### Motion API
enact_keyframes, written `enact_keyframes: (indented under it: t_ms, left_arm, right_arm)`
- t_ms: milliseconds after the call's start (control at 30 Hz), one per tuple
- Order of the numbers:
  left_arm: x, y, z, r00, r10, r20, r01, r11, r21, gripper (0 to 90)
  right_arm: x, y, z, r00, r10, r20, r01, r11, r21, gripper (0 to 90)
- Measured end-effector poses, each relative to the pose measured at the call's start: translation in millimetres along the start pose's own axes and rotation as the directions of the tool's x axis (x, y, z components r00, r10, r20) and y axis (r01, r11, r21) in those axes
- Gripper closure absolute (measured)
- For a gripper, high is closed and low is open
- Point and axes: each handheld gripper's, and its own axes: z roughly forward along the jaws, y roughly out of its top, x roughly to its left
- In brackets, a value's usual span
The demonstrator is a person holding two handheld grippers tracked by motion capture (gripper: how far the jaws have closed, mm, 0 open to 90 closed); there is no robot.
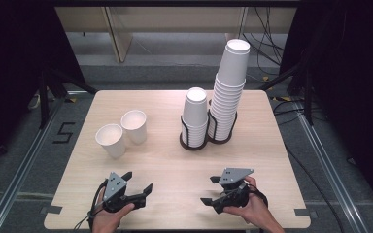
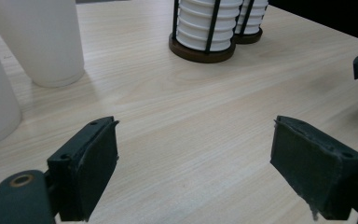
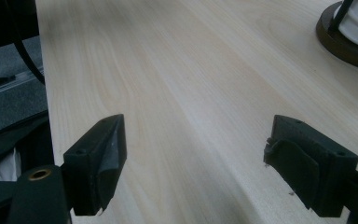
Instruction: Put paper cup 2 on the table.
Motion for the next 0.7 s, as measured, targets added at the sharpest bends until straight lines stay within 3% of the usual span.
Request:
enact_keyframes:
  t_ms: [133,367,500,700]
  left_arm:
    - [-2.5,-4.5,-0.9,0.9998,0.000,0.022,0.001,1.0000,-0.007,14.3]
    - [-15.5,-11.5,-1.1,0.9985,0.041,0.037,-0.043,0.9984,0.038,14.3]
    - [-27.7,-11.5,-2.7,0.9941,0.077,0.076,-0.080,0.9963,0.033,14.3]
    - [-45.3,-16.1,-1.4,0.9821,0.151,0.113,-0.160,0.9846,0.071,14.3]
  right_arm:
    - [2.4,-2.5,-3.6,0.9999,0.015,-0.007,-0.015,0.9999,-0.004,20.2]
    - [4.8,-8.4,-7.7,0.9995,0.027,-0.015,-0.027,0.9995,-0.016,19.2]
    - [6.8,-12.5,-9.1,0.9993,0.034,-0.017,-0.035,0.9993,-0.016,16.8]
    - [10.5,-18.0,-12.0,0.9984,0.055,-0.014,-0.055,0.9984,-0.012,15.8]
